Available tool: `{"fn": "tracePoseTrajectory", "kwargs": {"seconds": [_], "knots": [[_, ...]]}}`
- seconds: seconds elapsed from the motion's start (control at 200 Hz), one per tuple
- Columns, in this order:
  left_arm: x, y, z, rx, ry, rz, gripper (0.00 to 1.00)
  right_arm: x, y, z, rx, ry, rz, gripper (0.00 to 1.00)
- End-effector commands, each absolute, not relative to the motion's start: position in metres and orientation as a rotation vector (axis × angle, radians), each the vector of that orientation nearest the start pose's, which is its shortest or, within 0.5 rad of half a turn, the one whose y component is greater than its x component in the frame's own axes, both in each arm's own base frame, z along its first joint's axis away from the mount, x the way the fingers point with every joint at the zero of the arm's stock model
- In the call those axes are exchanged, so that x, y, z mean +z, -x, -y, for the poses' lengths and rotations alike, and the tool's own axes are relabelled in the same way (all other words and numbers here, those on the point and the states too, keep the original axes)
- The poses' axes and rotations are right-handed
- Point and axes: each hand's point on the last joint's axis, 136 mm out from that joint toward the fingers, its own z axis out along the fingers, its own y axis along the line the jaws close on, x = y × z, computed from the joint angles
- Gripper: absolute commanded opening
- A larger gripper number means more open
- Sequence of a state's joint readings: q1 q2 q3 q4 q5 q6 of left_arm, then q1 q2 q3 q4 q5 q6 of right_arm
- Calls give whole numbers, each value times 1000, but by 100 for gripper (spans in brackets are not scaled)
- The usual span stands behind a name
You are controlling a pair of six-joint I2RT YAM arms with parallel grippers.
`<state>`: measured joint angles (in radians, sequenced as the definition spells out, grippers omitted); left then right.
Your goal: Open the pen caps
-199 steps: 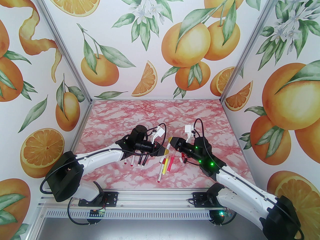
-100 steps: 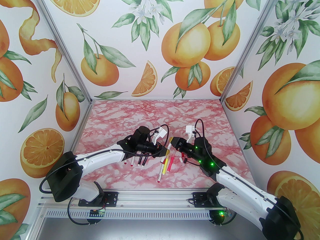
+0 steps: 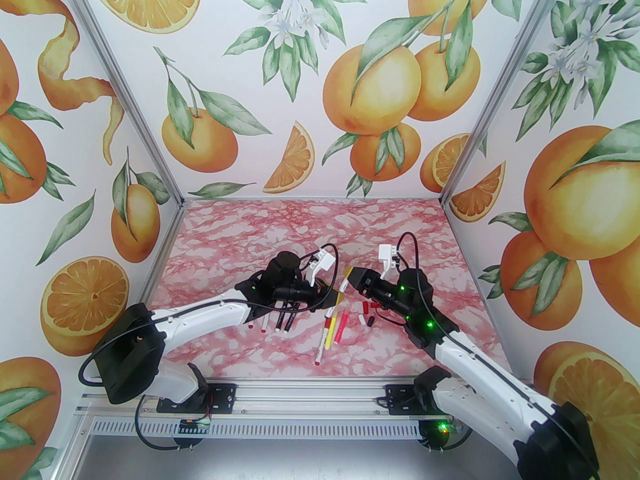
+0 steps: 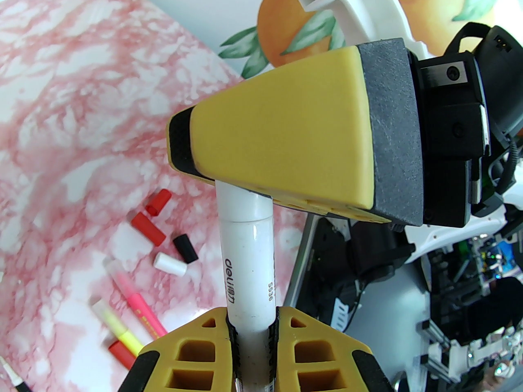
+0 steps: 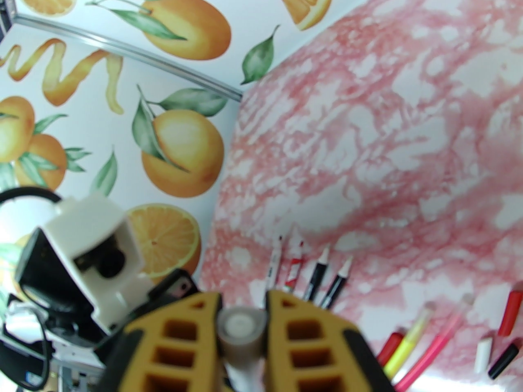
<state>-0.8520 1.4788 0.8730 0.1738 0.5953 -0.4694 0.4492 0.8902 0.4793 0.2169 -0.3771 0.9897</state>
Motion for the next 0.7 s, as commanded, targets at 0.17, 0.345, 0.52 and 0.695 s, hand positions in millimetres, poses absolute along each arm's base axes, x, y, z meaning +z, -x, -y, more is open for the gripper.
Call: {"fn": "tracePoseTrajectory", "kwargs": {"seconds": [0.17,0.345,0.52,0.695], "knots": [[169,-149,380,-1529,-1069,-2181,0,306,-305,-178,1292,-204,-1671,0],[162,-147,376,-1521,-1055,-2200,0,313,-310,-165,1244,-256,-1641,0],[160,-147,375,-1515,-1040,-2201,0,327,-315,-155,1229,-276,-1599,0],[159,-148,374,-1497,-1037,-2202,0,334,-320,-152,1229,-280,-1597,0]]}}
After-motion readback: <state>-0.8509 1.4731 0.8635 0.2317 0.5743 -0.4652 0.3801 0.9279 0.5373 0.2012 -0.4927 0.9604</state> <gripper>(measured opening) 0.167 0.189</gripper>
